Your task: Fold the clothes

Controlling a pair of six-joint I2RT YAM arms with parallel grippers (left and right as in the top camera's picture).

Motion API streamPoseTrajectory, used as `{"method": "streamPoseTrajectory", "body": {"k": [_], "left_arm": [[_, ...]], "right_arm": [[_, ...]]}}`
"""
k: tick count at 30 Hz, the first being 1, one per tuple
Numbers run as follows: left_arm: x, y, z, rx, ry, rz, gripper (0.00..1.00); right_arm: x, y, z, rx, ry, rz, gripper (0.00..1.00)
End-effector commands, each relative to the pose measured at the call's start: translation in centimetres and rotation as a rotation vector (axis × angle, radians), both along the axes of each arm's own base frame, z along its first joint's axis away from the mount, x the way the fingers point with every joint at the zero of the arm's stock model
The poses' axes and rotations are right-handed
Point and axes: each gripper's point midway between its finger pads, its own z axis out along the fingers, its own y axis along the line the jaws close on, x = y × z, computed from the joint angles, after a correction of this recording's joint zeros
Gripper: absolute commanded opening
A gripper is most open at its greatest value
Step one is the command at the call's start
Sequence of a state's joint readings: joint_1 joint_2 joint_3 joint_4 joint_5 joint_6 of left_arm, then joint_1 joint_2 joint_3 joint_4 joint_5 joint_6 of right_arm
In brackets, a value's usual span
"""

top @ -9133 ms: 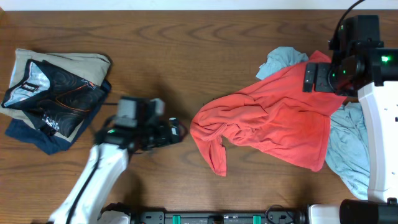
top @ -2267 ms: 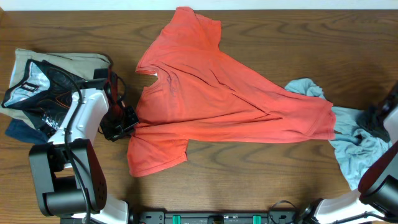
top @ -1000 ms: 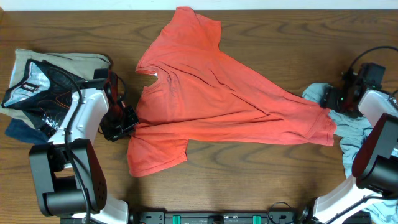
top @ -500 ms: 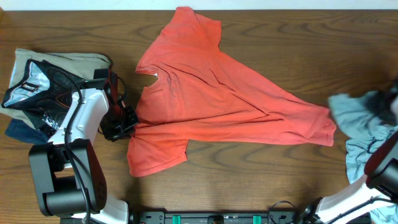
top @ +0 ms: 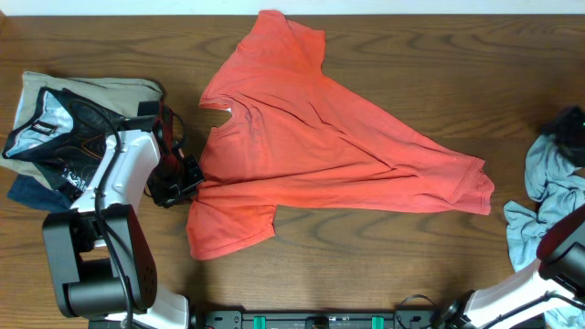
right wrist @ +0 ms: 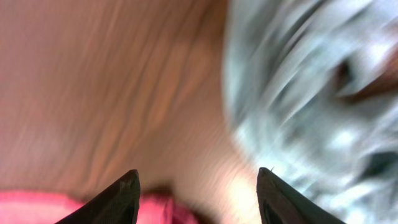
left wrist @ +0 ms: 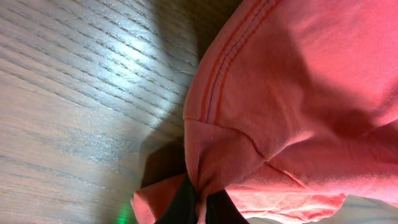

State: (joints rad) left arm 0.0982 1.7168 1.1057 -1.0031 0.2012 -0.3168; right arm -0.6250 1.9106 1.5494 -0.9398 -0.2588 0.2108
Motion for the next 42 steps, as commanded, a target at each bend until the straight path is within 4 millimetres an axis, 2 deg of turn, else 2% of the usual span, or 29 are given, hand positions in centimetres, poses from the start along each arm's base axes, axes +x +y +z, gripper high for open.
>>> {"method": "streamPoseTrajectory", "body": {"k": [1, 9, 15, 22, 25, 31, 34, 38, 42], "left_arm": [[-0.4, 0.6, -0.2, 0.024, 0.014, 0.002, 0.06], [-0.4, 0.6, -0.2, 0.025, 0.014, 0.002, 0.06], [-0.3, 0.6, -0.2, 0.025, 0.013, 0.001, 0.06], [-0.4, 0.6, -0.2, 0.024, 0.014, 0.001, 0.06], [-0.4, 0.6, -0.2, 0.024, 0.015, 0.001, 0.06], [-0.4, 0.6, -0.2, 0.024, 0.015, 0.001, 0.06], [-0.4, 0.6, -0.2, 0.024, 0.015, 0.001, 0.06], [-0.4, 0.6, -0.2, 0.024, 0.015, 0.001, 0.06], [-0.4, 0.6, -0.2, 0.024, 0.014, 0.001, 0.06]], "right_arm": [[-0.1, 5.5, -0.5, 0.091, 0.023, 0.189, 0.58], [-3.3, 14.9, -2.5, 0.188, 0.221, 0.453, 0.58], [-2.4, 19.2, -3.5, 0.164, 0.213, 0.582, 0.58], [-0.3, 21.7, -5.3, -0.036, 0.183, 0.713, 0.61], [0.2, 23.4, -5.9, -0.060, 0.156, 0.761, 0.60], [-0.8, 25.5, -7.6, -0.061, 0.162, 0.819, 0.38], [-1.7, 25.9, -8.7, -0.056, 0.178, 0.831, 0.27], [-2.6, 25.8, -10.0, -0.056, 0.189, 0.831, 0.26], [-1.9, 24.7, -10.9, -0.138, 0.170, 0.816, 0.26]]}}
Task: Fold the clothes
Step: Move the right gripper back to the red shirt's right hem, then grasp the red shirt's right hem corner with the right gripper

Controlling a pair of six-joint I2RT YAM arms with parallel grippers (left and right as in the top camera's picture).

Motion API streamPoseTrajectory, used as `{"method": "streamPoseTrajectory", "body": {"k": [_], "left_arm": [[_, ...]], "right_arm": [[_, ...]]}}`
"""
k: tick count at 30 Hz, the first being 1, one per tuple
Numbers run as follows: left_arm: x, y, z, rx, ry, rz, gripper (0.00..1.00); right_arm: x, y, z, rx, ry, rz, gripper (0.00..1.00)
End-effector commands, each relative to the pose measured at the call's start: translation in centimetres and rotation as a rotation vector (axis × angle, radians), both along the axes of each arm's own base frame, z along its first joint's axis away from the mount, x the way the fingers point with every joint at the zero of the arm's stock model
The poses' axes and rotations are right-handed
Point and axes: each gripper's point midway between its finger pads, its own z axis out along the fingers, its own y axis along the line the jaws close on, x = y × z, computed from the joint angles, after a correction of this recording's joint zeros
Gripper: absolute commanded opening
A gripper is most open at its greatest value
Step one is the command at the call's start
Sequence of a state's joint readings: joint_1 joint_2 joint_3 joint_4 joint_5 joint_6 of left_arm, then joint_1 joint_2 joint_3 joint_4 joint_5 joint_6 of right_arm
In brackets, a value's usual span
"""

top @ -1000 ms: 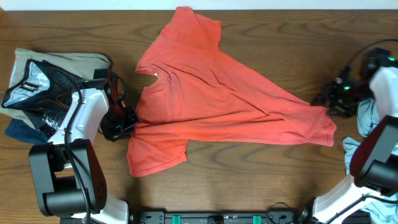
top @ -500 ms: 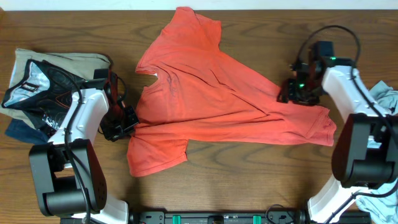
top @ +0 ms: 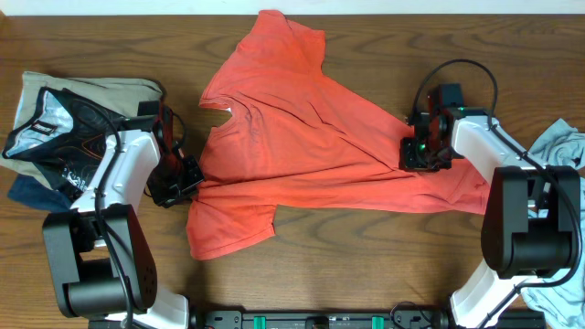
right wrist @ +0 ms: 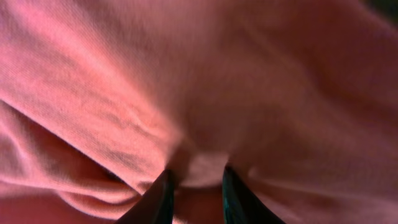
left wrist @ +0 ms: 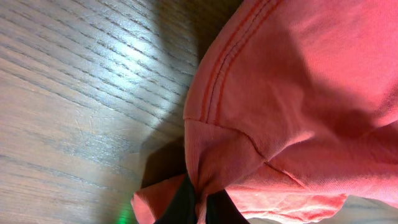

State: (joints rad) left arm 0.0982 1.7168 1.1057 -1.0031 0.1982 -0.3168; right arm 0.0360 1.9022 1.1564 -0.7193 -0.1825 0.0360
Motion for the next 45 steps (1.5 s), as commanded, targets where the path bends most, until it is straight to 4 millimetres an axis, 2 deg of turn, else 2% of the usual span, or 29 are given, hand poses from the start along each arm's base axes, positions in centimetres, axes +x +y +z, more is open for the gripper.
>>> {"method": "streamPoseTrajectory", "body": {"k": [1, 2, 3, 7, 11, 13, 15, 16, 18, 20, 22, 27, 29, 32, 36, 45], "left_arm": [[-0.4, 0.6, -0.2, 0.021, 0.014, 0.002, 0.06], [-0.4, 0.6, -0.2, 0.021, 0.014, 0.002, 0.06], [-0.4, 0.6, -0.2, 0.021, 0.014, 0.002, 0.06], [-0.3, 0.6, -0.2, 0.022, 0.011, 0.002, 0.06], [-0.1, 0.6, -0.2, 0.022, 0.003, 0.003, 0.06], [0.0, 0.6, -0.2, 0.023, -0.002, 0.003, 0.06], [0.2, 0.6, -0.2, 0.023, -0.008, 0.003, 0.06], [0.2, 0.6, -0.2, 0.024, -0.009, 0.003, 0.06], [0.2, 0.6, -0.2, 0.023, -0.009, 0.003, 0.06], [0.2, 0.6, -0.2, 0.023, -0.008, 0.003, 0.06], [0.2, 0.6, -0.2, 0.023, -0.008, 0.003, 0.06], [0.1, 0.6, -0.2, 0.023, -0.004, 0.003, 0.06], [-0.1, 0.6, -0.2, 0.022, 0.001, 0.002, 0.06], [-0.2, 0.6, -0.2, 0.022, 0.008, 0.002, 0.06], [-0.3, 0.6, -0.2, 0.021, 0.011, 0.002, 0.07], [-0.3, 0.6, -0.2, 0.021, 0.011, 0.002, 0.06]], "right_arm": [[0.5, -1.3, -0.9, -0.095, -0.044, 0.004, 0.32], [1.2, -1.7, -0.9, -0.119, -0.074, -0.001, 0.42], [2.2, -2.3, -0.7, -0.151, -0.116, -0.011, 0.47], [6.8, -4.2, 0.8, -0.252, -0.312, -0.060, 0.47], [11.0, -6.2, 3.2, -0.291, -0.505, -0.133, 0.45], [12.3, -7.6, 4.3, -0.293, -0.572, -0.175, 0.45], [12.9, -9.2, 4.9, -0.290, -0.603, -0.234, 0.45], [12.8, -9.8, 4.9, -0.280, -0.601, -0.249, 0.48], [11.9, -9.7, 4.8, -0.242, -0.555, -0.242, 0.56], [9.9, -9.8, 5.0, -0.232, -0.470, -0.239, 0.60], [7.2, -10.0, 5.8, -0.224, -0.379, -0.269, 0.58], [2.0, -10.5, 9.7, -0.197, -0.284, -0.408, 0.63], [0.6, -10.9, 11.4, -0.179, -0.285, -0.465, 0.65], [-1.2, -10.5, 12.5, -0.159, -0.261, -0.467, 0.64], [-3.6, -9.9, 11.2, -0.164, -0.157, -0.456, 0.63], [-7.4, -7.9, 5.0, -0.092, -0.031, -0.435, 0.57]]}}
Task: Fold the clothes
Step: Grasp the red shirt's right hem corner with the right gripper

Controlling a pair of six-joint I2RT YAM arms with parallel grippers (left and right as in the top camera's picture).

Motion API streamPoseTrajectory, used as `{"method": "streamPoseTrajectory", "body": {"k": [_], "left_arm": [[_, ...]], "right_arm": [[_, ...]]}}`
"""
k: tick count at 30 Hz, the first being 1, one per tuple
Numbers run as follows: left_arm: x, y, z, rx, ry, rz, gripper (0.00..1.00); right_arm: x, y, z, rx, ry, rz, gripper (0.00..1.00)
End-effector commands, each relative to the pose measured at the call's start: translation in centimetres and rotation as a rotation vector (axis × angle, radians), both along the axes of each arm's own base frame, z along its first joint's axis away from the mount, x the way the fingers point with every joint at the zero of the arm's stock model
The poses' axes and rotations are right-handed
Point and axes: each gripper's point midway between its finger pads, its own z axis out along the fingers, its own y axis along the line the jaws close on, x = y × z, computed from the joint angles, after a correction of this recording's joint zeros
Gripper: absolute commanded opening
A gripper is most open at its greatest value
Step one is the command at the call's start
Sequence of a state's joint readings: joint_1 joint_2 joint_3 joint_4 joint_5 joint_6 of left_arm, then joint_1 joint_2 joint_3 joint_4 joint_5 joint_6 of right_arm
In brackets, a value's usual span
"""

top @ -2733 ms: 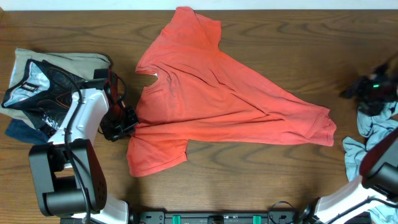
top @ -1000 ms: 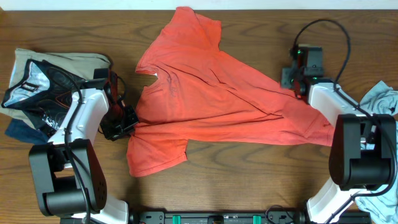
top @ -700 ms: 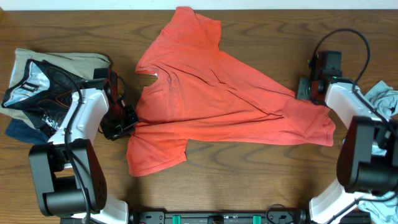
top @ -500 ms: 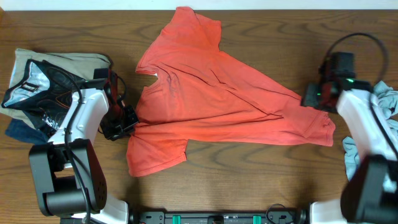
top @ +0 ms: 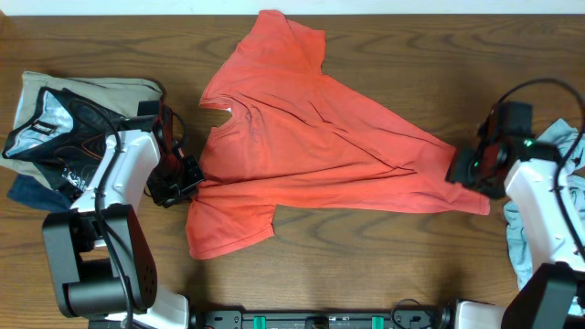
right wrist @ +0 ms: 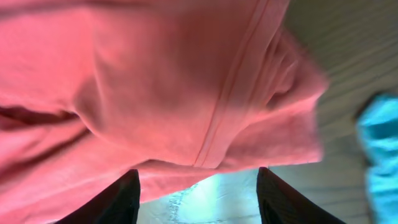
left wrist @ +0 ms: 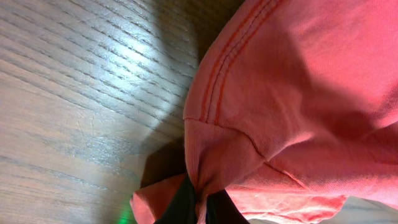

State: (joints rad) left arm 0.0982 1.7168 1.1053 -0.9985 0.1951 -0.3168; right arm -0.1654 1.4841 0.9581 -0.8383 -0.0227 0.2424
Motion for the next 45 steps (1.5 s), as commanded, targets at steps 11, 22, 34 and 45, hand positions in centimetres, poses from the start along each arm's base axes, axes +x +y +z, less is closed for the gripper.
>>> {"method": "streamPoseTrajectory", "body": {"k": [11, 22, 34, 45], "left_arm": [[-0.4, 0.5, -0.1, 0.018, 0.015, 0.003, 0.06], [-0.4, 0.5, -0.1, 0.018, 0.015, 0.003, 0.06], [-0.4, 0.5, -0.1, 0.018, 0.015, 0.003, 0.06], [-0.4, 0.5, -0.1, 0.018, 0.014, 0.003, 0.07]], "right_arm": [[-1.5, 1.0, -5.3, 0.043, -0.023, -0.032, 0.38], [0.2, 0.7, -4.8, 0.037, -0.095, -0.040, 0.01], [15.8, -1.4, 11.7, -0.021, -0.805, 0.013, 0.01], [10.8, -1.2, 6.1, -0.036, -0.482, 0.033, 0.99]]}}
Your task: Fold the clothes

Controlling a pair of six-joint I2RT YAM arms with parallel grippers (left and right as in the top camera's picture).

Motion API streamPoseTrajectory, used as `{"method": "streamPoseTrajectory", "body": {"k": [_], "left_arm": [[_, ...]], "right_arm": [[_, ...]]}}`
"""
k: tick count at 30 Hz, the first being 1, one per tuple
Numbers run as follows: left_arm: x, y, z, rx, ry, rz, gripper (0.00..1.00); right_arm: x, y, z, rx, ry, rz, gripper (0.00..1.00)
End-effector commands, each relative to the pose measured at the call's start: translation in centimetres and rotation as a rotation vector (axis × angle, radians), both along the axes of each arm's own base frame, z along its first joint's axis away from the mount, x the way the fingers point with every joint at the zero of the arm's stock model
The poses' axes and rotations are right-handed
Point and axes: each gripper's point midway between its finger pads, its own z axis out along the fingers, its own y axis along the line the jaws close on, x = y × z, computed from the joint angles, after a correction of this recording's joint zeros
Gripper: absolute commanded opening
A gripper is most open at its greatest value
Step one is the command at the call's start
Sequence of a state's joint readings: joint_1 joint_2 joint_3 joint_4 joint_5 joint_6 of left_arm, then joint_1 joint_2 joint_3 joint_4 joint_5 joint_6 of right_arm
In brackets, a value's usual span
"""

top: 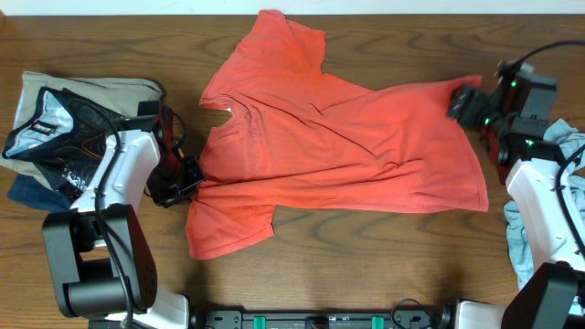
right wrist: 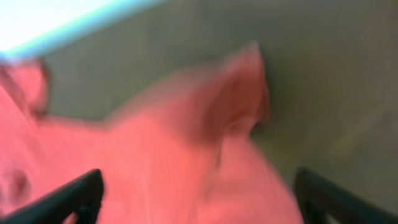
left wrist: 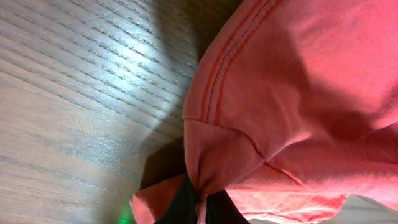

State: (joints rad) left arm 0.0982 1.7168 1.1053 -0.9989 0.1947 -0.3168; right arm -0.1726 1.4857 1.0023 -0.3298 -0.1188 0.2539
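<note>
An orange-red T-shirt [top: 338, 146] lies spread across the middle of the wooden table [top: 366, 265], collar to the left. My left gripper [top: 186, 183] is shut on a pinch of the shirt's left edge by the lower sleeve; in the left wrist view the cloth [left wrist: 280, 93] bunches into the closed jaws of the left gripper [left wrist: 200, 210]. My right gripper [top: 462, 100] hovers at the shirt's upper right corner [top: 468, 84]. The blurred right wrist view shows the right gripper [right wrist: 198, 171] with its fingers wide apart, and orange cloth [right wrist: 186, 137] lies beyond them.
A pile of clothes [top: 64, 128], beige, black-and-white and dark blue, sits at the left edge beside my left arm. Light blue garments [top: 548, 210] lie at the right edge under my right arm.
My right gripper was at the shirt's lower right corner and is now at the far right. The shirt's right side, narrowed to a point before, now lies spread wide. The left gripper has not moved.
The left gripper stayed shut on the shirt's left edge throughout. The right gripper was open over the blue clothes, then shut on a fold in the shirt's right half, then open at the lower right corner. Now it is open at the raised upper right corner.
</note>
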Motion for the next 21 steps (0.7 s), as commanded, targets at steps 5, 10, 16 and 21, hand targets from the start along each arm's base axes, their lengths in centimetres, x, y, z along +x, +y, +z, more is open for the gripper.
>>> {"method": "streamPoseTrajectory", "body": {"k": [5, 10, 16, 21], "left_arm": [[-0.4, 0.5, -0.2, 0.018, 0.014, 0.003, 0.07], [-0.4, 0.5, -0.2, 0.018, 0.014, 0.003, 0.07], [-0.4, 0.5, -0.1, 0.018, 0.015, 0.003, 0.07], [-0.4, 0.5, -0.2, 0.018, 0.014, 0.003, 0.07]], "right_arm": [[-6.8, -2.3, -4.6, -0.119, 0.339, -0.088, 0.99], [-9.4, -3.5, -7.1, -0.165, 0.427, -0.175, 0.99], [-10.4, -3.3, -11.0, -0.150, 0.426, -0.193, 0.99], [-10.7, -3.2, -13.2, -0.148, 0.432, -0.191, 0.99]]}}
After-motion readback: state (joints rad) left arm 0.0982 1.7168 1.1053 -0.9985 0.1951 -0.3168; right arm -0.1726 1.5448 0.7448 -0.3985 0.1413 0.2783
